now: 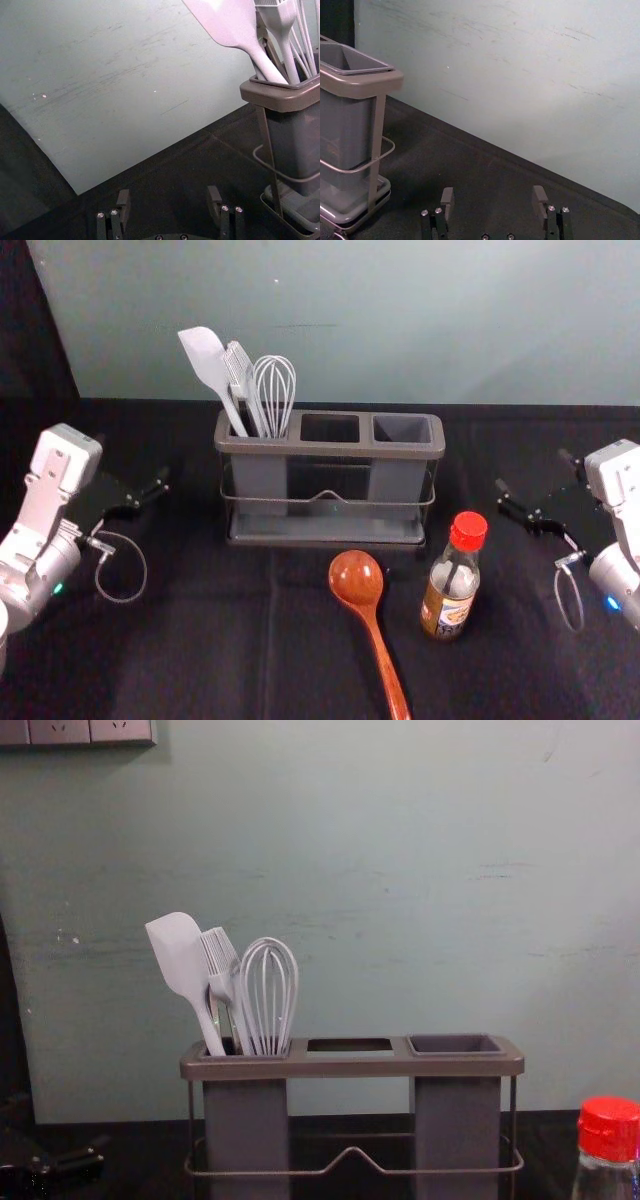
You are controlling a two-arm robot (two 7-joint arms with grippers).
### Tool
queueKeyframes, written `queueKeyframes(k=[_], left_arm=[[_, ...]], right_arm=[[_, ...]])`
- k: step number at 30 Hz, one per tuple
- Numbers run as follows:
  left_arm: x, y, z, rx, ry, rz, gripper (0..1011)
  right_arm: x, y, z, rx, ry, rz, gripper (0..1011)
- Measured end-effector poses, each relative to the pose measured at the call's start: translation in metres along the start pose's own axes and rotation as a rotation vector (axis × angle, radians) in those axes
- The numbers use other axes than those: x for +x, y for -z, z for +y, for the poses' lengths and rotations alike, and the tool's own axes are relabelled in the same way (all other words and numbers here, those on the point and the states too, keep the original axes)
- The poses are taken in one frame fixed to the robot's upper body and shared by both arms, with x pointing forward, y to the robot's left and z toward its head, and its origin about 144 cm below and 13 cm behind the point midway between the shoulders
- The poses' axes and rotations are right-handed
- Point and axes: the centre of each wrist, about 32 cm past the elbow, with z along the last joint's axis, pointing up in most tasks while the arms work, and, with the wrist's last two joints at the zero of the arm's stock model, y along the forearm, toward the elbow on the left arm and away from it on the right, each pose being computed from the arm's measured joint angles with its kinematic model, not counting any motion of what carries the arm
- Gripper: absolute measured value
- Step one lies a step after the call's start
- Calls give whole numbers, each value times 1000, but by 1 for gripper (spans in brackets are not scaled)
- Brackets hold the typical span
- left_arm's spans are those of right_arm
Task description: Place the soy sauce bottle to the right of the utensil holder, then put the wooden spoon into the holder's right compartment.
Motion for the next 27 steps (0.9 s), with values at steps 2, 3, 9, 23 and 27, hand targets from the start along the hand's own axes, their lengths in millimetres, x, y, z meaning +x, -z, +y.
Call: queueKeyframes(k=[2, 3, 9, 23, 27], left_arm=[[0, 0, 0, 0, 0, 0, 1005], [0, 0, 0, 0, 0, 0, 1005], [0, 0, 0, 0, 0, 0, 1005], [0, 0, 0, 0, 0, 0, 1005], [0, 0, 0, 0, 0, 0, 1005]], right_arm=[[0, 0, 0, 0, 0, 0, 1002], [0, 0, 0, 0, 0, 0, 1003], [0, 0, 0, 0, 0, 0, 1002], [1, -9, -26, -8, -27, -38, 1003], [4, -13, -46, -3, -39, -17, 1002]])
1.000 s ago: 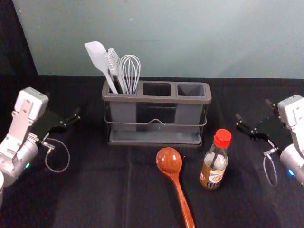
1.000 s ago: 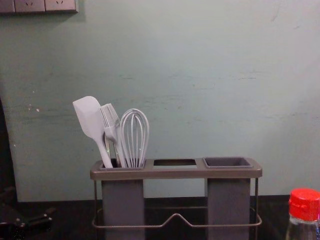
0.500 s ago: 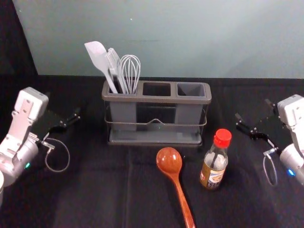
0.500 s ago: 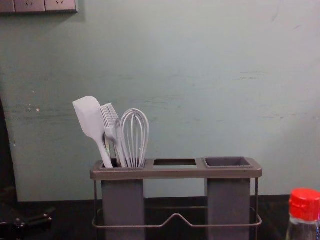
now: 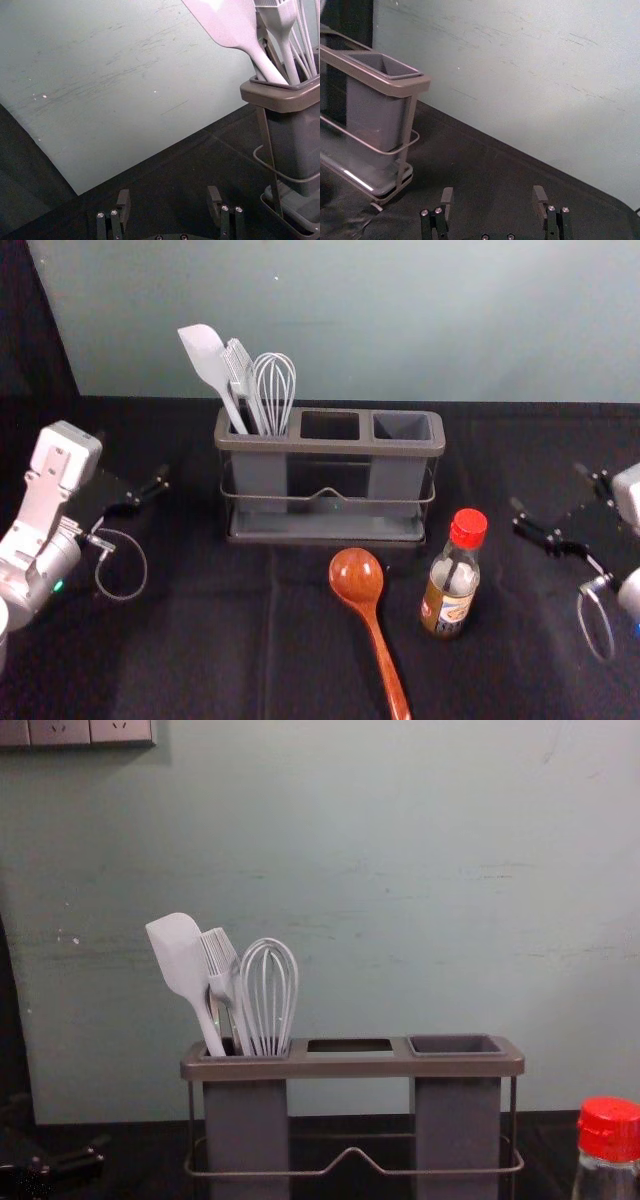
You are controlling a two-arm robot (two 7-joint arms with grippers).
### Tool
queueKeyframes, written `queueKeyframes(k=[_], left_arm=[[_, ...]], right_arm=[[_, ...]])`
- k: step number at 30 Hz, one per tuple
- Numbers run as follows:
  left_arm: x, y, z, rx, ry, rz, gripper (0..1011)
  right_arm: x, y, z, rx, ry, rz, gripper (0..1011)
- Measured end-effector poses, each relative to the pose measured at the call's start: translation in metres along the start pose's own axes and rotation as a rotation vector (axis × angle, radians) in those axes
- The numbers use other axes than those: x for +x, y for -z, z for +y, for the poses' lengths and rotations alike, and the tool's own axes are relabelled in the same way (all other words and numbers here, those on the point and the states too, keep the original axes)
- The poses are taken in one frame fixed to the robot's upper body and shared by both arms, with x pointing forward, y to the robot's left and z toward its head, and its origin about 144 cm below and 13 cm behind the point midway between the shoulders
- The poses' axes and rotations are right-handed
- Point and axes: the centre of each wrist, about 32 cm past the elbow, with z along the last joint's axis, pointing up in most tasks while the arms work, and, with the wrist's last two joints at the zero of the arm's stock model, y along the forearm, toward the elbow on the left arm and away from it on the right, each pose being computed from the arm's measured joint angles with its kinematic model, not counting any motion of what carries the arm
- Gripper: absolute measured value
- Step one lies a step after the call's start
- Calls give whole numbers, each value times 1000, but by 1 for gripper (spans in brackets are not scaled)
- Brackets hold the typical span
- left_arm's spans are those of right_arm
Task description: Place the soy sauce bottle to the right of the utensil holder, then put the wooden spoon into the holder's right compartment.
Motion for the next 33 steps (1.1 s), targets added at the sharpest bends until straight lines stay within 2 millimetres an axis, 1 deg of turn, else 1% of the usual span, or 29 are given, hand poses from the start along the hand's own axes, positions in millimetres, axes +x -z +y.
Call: queueKeyframes(k=[2, 3, 7, 8, 13, 20, 27, 33], left_arm=[[0, 0, 0, 0, 0, 0, 1005], [0, 0, 0, 0, 0, 0, 1005], [0, 0, 0, 0, 0, 0, 1005], [0, 0, 0, 0, 0, 0, 1005], [0, 0, 0, 0, 0, 0, 1005], [0, 0, 0, 0, 0, 0, 1005], [0, 0, 0, 0, 0, 0, 1005], [0, 0, 0, 0, 0, 0, 1005]], right_arm=[[1, -2, -8, 4, -4, 13, 1003], [1, -3, -15, 5, -7, 25, 1003], [2, -6, -31, 8, -21, 55, 1003], [2, -8, -38, 11, -32, 69, 1003], [5, -12, -61, 29, -79, 112, 1002], [3, -16, -82, 50, -161, 173, 1002], [-5, -21, -85, 72, -242, 216, 1003], [-16, -25, -76, 108, -280, 235, 1002]])
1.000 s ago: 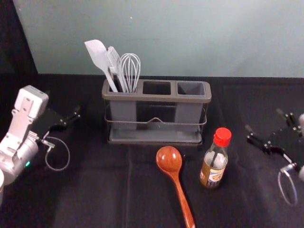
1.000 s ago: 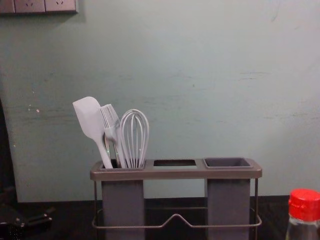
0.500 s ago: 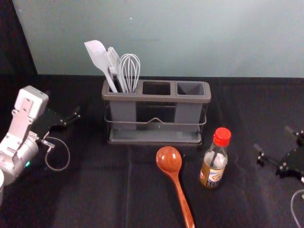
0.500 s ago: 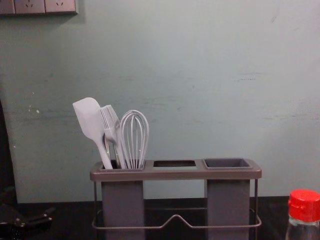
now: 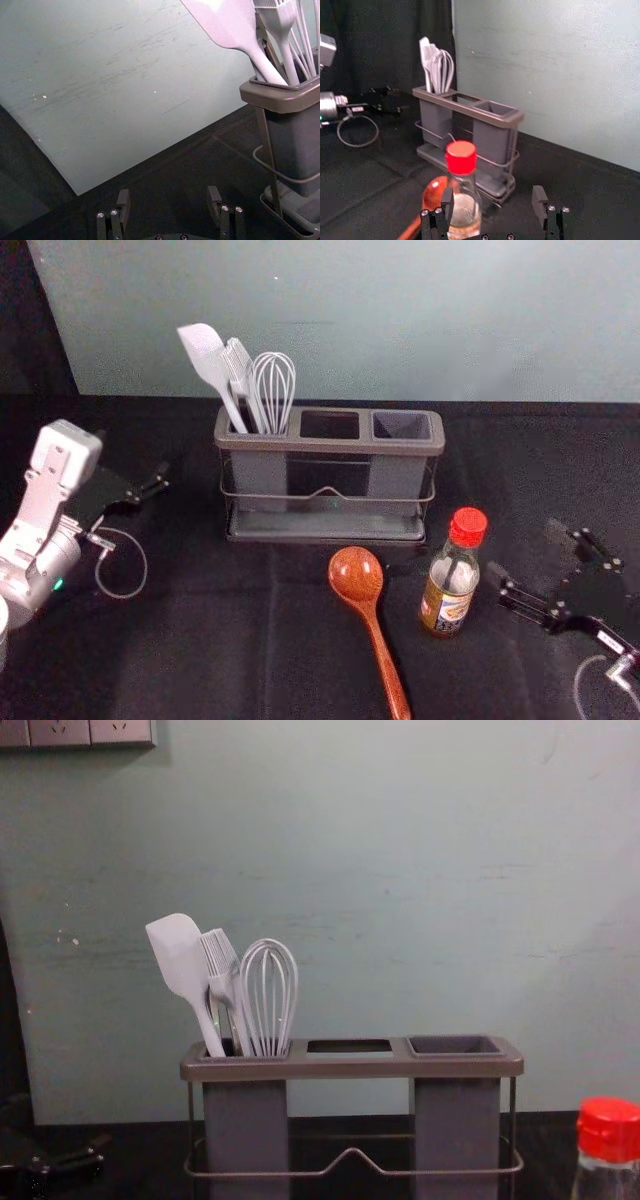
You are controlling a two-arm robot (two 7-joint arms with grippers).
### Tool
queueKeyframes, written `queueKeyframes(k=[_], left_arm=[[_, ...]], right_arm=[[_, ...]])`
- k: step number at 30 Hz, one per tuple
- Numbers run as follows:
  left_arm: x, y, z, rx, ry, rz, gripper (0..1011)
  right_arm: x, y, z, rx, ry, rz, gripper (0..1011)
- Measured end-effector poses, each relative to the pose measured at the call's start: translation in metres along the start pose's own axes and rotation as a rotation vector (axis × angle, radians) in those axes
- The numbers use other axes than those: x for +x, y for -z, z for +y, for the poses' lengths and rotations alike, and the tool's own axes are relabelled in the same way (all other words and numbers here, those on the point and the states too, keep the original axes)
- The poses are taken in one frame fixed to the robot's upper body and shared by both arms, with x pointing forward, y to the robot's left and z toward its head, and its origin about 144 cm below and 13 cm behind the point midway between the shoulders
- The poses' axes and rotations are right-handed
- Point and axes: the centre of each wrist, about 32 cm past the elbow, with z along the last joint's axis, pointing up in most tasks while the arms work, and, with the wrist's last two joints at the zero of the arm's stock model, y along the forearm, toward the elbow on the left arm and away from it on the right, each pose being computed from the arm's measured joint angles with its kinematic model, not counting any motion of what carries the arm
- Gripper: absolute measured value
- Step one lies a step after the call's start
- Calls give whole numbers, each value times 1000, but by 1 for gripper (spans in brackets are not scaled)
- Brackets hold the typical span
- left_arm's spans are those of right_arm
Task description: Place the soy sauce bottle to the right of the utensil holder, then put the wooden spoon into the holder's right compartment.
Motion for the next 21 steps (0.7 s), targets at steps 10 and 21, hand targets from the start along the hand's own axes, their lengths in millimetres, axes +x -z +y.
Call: queueKeyframes(k=[10, 21], left_arm=[[0, 0, 0, 0, 0, 0, 1005], [0, 0, 0, 0, 0, 0, 1005]], right_arm=[[-4, 2, 31, 52, -27, 11, 1003], [-8, 5, 60, 76, -58, 30, 1003]])
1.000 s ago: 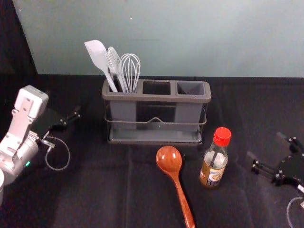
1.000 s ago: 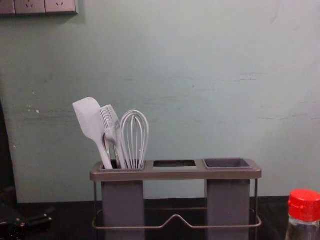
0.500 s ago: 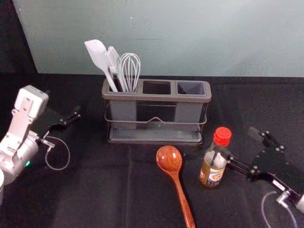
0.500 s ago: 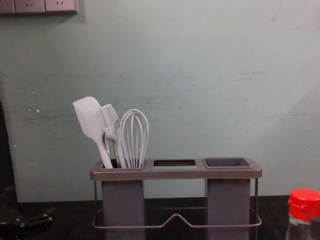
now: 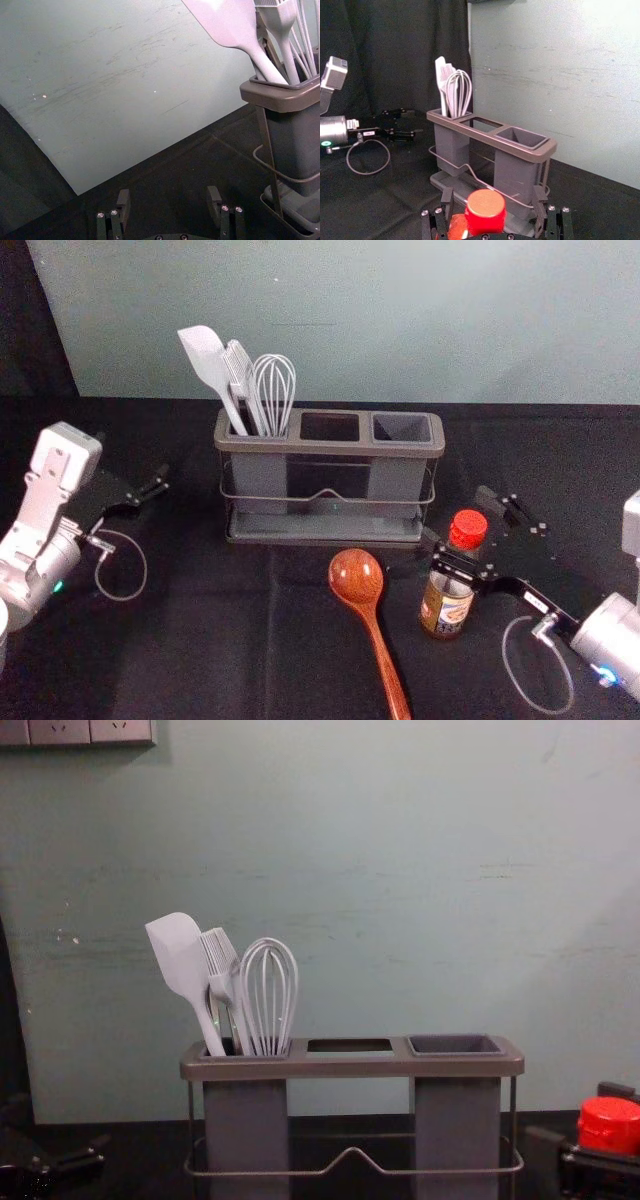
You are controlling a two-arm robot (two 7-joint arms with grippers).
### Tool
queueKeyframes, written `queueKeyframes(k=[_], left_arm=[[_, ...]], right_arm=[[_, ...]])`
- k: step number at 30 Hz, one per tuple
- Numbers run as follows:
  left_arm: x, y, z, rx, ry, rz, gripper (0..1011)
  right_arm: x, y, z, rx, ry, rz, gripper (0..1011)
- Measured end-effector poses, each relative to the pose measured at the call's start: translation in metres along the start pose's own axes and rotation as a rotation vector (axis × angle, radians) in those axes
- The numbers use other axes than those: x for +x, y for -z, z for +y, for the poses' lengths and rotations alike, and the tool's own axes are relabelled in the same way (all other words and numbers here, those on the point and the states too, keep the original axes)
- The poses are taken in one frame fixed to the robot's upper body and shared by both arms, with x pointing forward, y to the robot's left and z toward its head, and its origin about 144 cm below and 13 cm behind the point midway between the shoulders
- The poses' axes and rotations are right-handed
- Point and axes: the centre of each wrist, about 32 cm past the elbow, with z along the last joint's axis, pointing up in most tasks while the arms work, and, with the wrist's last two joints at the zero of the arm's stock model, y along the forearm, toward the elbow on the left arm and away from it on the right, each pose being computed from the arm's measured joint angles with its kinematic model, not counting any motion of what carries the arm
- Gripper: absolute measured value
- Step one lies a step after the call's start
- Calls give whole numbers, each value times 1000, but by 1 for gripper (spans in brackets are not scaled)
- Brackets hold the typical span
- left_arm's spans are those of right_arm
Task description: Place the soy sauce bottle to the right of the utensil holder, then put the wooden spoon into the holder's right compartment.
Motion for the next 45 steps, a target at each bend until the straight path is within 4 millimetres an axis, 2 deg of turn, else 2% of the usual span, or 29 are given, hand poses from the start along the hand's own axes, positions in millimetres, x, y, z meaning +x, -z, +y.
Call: queueKeyframes(k=[8, 13, 30, 45], left_arm=[[0, 0, 0, 0, 0, 0, 1005], [0, 0, 0, 0, 0, 0, 1005], [0, 0, 0, 0, 0, 0, 1005], [0, 0, 0, 0, 0, 0, 1005]], right_arm=[[-4, 4, 5, -6, -13, 1, 997], [-4, 5, 4, -5, -13, 0, 915], [-8, 2, -4, 11, -3, 22, 406], [-3, -21, -17, 21, 25, 4, 384]])
